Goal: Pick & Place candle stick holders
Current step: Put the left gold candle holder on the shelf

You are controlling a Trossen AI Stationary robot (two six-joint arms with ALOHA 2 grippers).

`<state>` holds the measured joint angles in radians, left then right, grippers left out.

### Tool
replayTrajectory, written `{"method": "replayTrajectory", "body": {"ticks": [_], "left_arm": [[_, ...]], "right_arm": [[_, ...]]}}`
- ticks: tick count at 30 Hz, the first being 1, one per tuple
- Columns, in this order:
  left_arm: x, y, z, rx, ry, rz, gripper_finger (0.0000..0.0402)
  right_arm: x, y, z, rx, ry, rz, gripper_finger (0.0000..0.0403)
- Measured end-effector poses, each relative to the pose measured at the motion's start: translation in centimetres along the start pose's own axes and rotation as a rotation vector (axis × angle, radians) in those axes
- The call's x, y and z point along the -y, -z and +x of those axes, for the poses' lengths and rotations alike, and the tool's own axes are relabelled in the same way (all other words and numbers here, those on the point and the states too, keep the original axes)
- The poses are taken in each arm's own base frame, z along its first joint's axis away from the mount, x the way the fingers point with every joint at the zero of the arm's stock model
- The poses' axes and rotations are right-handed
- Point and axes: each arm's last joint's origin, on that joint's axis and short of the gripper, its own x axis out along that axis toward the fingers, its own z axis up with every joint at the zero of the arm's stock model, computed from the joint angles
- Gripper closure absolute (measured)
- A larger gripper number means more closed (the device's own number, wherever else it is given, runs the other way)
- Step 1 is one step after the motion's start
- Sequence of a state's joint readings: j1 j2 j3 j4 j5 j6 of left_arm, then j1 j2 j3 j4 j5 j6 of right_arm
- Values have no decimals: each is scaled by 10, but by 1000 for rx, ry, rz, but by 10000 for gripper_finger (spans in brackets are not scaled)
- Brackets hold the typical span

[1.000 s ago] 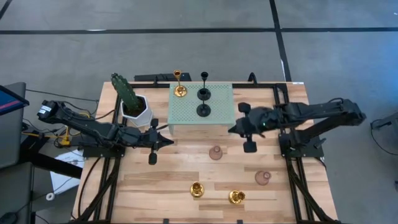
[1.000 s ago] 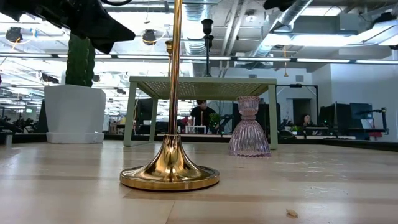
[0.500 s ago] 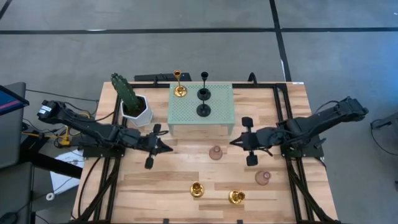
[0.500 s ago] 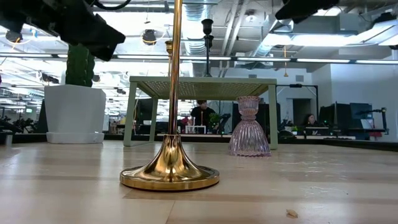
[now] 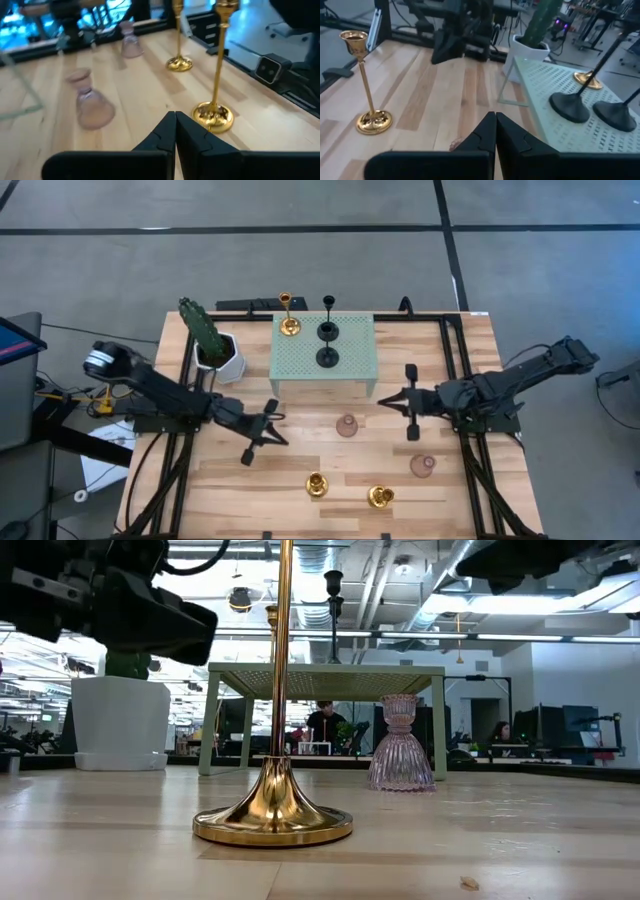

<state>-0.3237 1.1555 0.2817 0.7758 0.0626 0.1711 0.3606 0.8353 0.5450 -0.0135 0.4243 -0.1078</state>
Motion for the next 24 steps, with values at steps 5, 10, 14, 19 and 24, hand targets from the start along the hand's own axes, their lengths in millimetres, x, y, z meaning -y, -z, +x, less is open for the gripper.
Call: {"method": "replayTrajectory", "body": {"ticks": [5,10,14,19,24], "left_arm": [[4,9,15,62,95,14,394],[5,16,37,27,122,8,394],[5,20,58,-2,127,2,394],[5,22,77,-14,155,-18,394],[11,23,85,-14,262,-125,393]], "right_arm": [[4,9,-3,5,20,11,403],[8,18,-2,8,45,23,403],[10,19,0,6,58,29,403],[11,19,0,5,61,30,403],[11,20,-1,1,56,28,403]]}}
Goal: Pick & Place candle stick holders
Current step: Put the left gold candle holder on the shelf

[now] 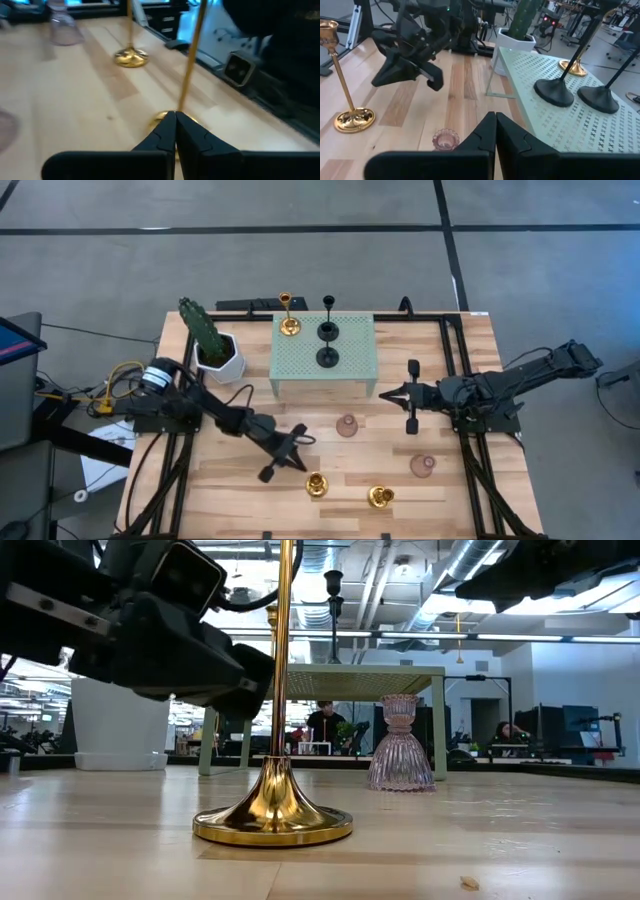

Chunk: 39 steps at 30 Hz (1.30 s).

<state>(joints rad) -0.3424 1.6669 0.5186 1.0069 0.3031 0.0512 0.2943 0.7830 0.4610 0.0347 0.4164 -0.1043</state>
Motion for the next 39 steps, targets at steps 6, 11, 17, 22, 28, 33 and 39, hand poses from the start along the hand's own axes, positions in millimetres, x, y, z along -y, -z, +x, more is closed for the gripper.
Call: {"method": "replayTrajectory", "body": {"ticks": [6,11,17,22,28,33,39], "left_arm": [[7,6,12,-24,39,-8,358],[3,11,27,-37,37,-11,303],[-1,8,40,-23,37,-7,243],[5,8,41,-23,54,-4,222],[5,13,51,-39,15,-5,223],[5,11,53,-32,15,-7,234],[5,6,54,-7,18,-42,266]], "right_arm": [[0,0,0,-1,-1,-1,403],[0,0,0,4,-4,17,403],[-1,0,0,5,-32,53,403],[-3,-1,-1,7,-42,50,403],[-3,-1,-1,7,-40,50,403],[-3,-1,-1,7,-40,50,403],[-3,0,-1,6,-40,50,403]]}}
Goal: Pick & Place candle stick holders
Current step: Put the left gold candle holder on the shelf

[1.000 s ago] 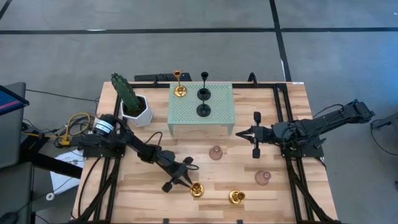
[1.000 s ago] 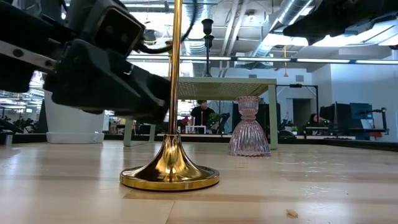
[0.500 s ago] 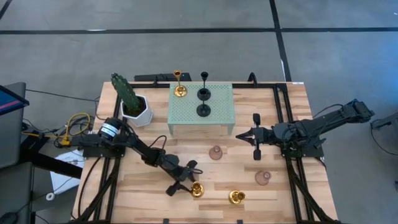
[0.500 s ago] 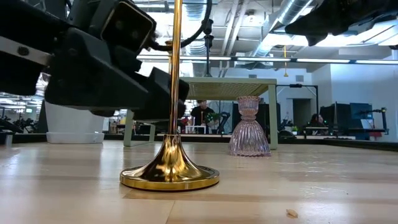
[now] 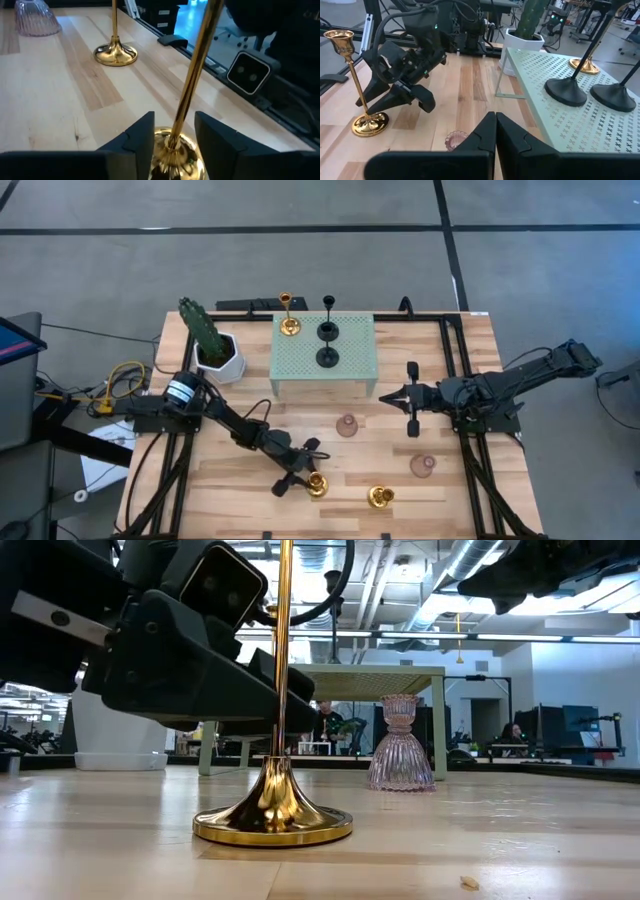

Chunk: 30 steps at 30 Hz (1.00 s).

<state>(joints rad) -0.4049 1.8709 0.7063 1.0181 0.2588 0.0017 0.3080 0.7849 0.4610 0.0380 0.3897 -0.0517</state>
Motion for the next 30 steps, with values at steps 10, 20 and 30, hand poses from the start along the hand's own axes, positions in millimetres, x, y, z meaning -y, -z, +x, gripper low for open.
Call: {"method": "replayTrajectory", "body": {"ticks": [10,20,30], "left_arm": [[1,0,0,0,4,-19,333],[1,-1,0,10,-16,-42,385],[15,-16,-3,2,-213,-79,390]], "right_arm": [[0,0,0,0,1,0,403],[0,0,0,0,1,0,403],[0,4,0,-42,3,-17,403]]}}
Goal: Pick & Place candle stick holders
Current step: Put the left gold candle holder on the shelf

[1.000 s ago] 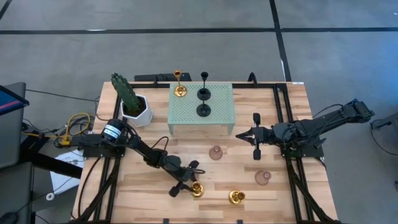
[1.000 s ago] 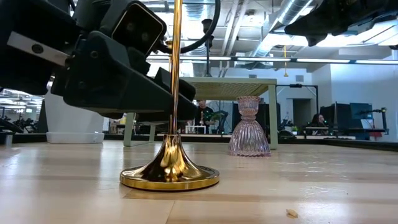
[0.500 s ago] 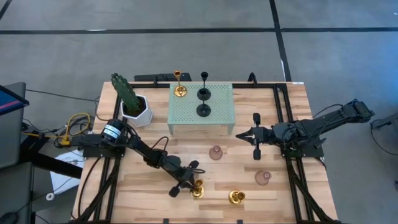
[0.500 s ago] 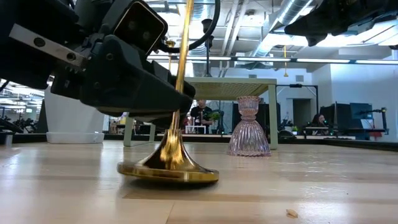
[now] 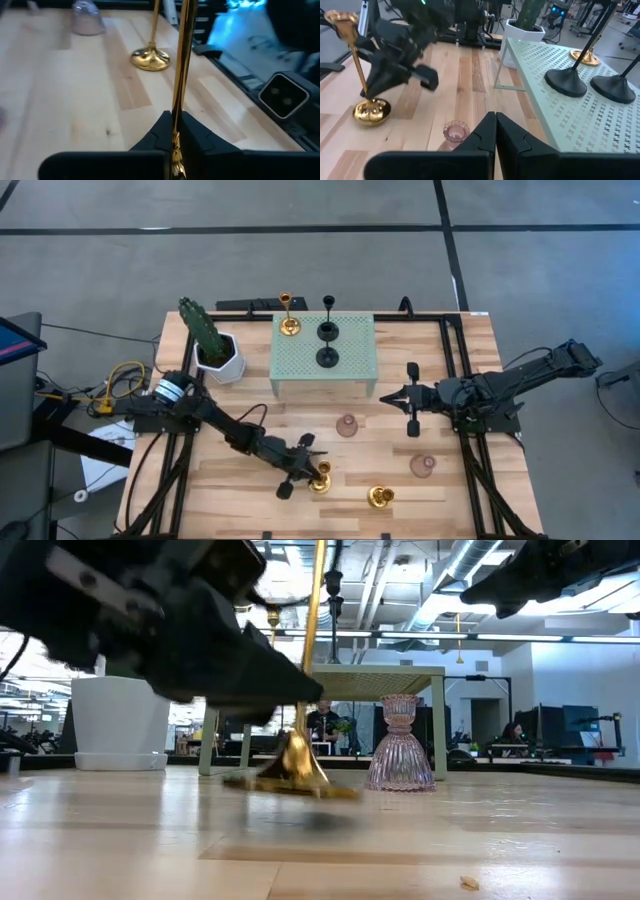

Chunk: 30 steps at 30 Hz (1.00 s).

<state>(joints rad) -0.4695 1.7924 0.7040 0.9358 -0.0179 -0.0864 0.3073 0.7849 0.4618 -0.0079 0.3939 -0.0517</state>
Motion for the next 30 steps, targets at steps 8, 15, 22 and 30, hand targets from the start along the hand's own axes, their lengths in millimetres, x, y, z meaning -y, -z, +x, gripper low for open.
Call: {"method": "replayTrajectory", "body": {"ticks": [8,15,22,30], "left_arm": [[25,-43,-38,-28,-320,-13,391],[21,-90,-80,75,-499,15,391],[-3,-118,-117,99,-729,81,391],[-48,-137,-145,123,-928,139,391]], "right_arm": [[0,1,0,-7,0,-3,403],[0,1,0,-11,-1,-5,403],[0,2,0,-15,-1,-6,403],[0,2,0,-17,0,19,403]]}}
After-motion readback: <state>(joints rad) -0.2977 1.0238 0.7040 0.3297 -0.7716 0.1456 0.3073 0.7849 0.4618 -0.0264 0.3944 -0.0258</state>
